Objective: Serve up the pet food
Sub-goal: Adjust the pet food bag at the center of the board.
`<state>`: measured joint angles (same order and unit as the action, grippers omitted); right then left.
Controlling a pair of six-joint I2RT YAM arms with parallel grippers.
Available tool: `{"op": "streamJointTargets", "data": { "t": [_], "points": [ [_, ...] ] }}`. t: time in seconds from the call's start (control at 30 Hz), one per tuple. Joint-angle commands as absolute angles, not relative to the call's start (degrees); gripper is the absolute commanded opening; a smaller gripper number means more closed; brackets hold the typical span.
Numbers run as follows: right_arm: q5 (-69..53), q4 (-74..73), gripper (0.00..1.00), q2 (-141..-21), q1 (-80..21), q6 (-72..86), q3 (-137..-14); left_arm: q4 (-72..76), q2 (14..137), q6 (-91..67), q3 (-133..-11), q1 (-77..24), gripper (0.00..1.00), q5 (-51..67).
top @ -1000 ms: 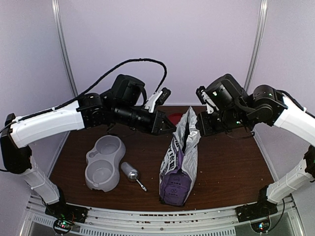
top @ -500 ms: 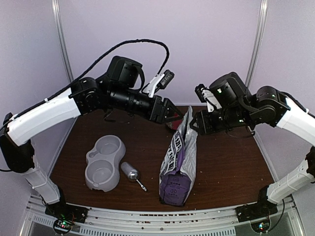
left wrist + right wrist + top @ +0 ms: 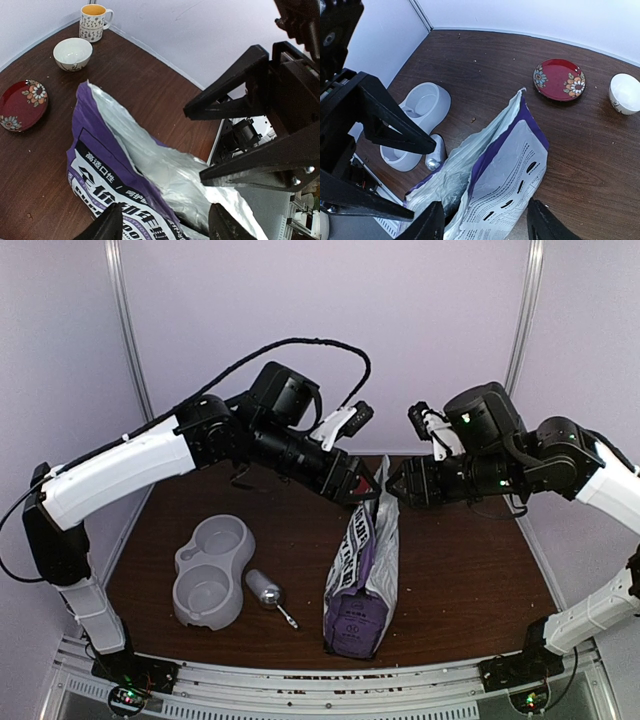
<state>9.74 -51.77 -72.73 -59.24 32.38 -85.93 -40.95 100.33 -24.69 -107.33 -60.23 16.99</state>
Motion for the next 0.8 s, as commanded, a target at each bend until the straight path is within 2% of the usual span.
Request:
{"op": "streamJointTargets", "data": {
  "t": [0.0,0.2,0.27,0.4,0.47,0.53,0.63,0.77],
  "points": [
    [10.62,-51.20,0.59,-72.65,-58.59,32.36,-86.28,-41.16,102.35,-23.39,-110.38,-60.38,0.59,14.69],
    [9.86,-51.27,0.59,-74.78,-58.50,31.84,-87.55,-41.65,104.05,-23.38,-111.31,-60.38,0.40,13.84],
    [9.76,-51.43,0.59,-75.72,-58.45,31.79,-88.11,-41.62,104.17,-23.46,-111.28,-60.38,0.30,13.53],
    [10.71,-53.05,0.56,-77.80,-58.52,31.80,-89.64,-41.57,104.09,-24.02,-111.00,-60.46,0.18,12.77],
    [11.39,-53.84,0.49,-78.49,-58.50,31.95,-89.98,-41.60,103.98,-24.37,-110.92,-60.53,0.08,12.26],
    [11.87,-54.64,0.38,-79.05,-58.48,31.83,-90.25,-41.66,103.77,-24.64,-110.83,-60.71,0.00,11.74],
    [12.18,-55.39,0.21,-79.36,-58.47,31.95,-90.33,-41.63,103.39,-25.16,-110.44,-61.03,0.00,10.22],
    [13.02,-57.04,0.04,-79.54,-58.47,31.84,-90.72,-42.25,102.72,-26.45,-109.99,-61.08,0.00,7.31]
  ]
}}
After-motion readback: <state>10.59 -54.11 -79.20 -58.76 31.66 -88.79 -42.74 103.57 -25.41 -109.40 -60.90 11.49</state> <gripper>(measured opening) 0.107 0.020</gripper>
